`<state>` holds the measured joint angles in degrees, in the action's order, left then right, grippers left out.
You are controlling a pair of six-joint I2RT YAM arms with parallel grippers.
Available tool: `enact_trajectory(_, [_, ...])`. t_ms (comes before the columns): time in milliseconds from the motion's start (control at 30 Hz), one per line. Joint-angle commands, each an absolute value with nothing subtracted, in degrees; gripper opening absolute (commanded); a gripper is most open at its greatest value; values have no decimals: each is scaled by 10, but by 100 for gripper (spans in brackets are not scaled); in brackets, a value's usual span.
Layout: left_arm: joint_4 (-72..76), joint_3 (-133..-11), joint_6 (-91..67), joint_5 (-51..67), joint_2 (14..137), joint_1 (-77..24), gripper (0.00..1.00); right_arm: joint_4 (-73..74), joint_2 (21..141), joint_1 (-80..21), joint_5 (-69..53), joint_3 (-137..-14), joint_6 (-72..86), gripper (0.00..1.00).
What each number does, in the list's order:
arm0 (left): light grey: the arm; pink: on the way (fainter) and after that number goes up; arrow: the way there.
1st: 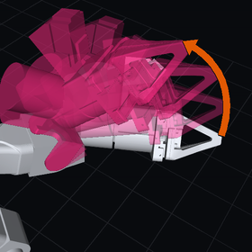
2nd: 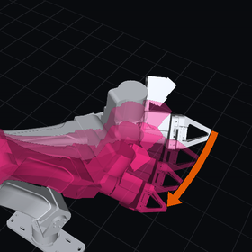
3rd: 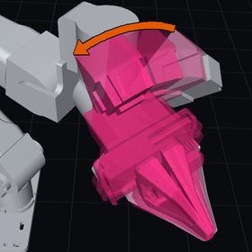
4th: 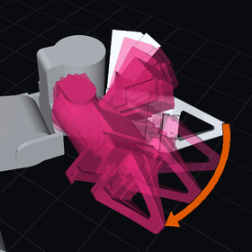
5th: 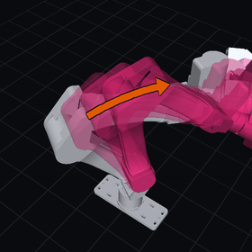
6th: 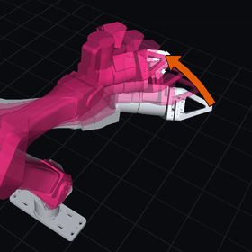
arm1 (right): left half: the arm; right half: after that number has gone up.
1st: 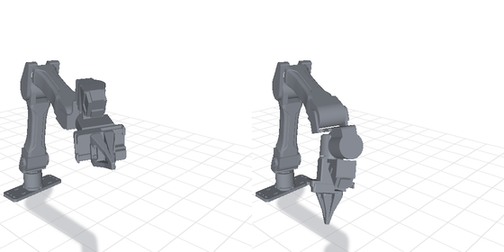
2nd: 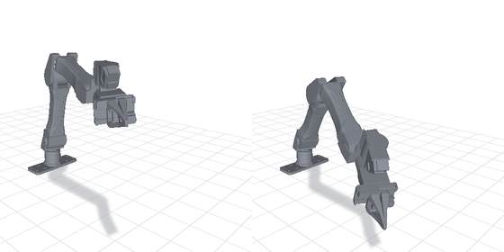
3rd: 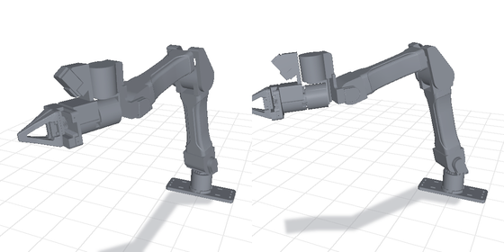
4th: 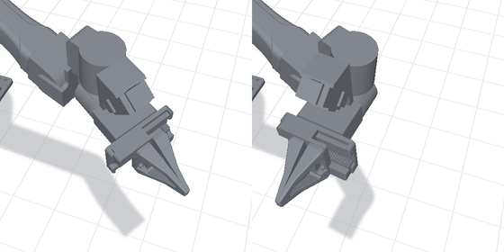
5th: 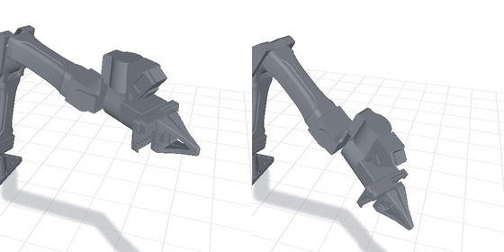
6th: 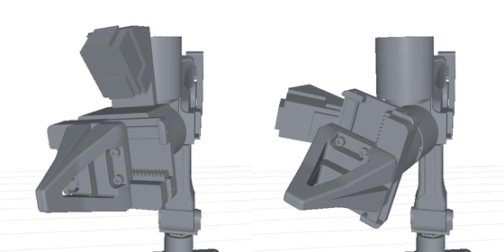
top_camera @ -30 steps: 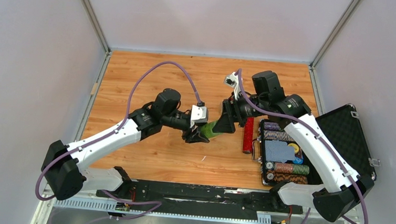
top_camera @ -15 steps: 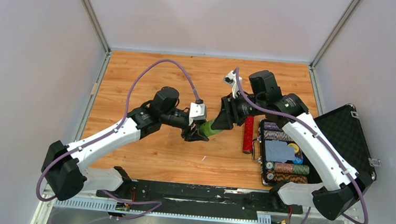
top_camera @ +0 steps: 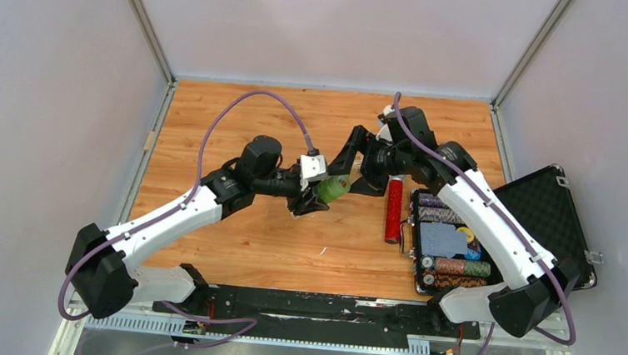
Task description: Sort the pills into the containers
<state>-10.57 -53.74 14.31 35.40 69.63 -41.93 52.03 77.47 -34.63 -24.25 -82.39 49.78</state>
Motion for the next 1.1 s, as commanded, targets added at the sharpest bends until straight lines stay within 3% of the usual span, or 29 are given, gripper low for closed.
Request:
enact_trajectory(0, [-56, -541, 143, 352, 672, -424, 0, 465, 743, -350, -167, -839, 549, 97])
enact_trajectory(200, [-69, -549, 150, 371, 671, -424, 0, 480, 719, -328, -191, -841, 345, 100])
enact_trajectory(367, [-109, -565, 170, 412, 669, -424, 0, 516, 725, -328, -331, -878, 185, 100])
enact_trajectory(733, [-115, -579, 165, 451, 671, -424, 0, 562, 755, -351, -341, -888, 101, 92])
enact_trajectory(800, [-111, -579, 161, 452, 672, -424, 0, 554, 760, -360, -334, -884, 107, 77])
enact_trajectory(867, [-104, -577, 157, 449, 673, -424, 0, 540, 767, -368, -342, -880, 127, 54])
enact_trajectory(1067, [-79, -580, 148, 402, 679, -423, 0, 501, 789, -407, -315, -877, 218, 13])
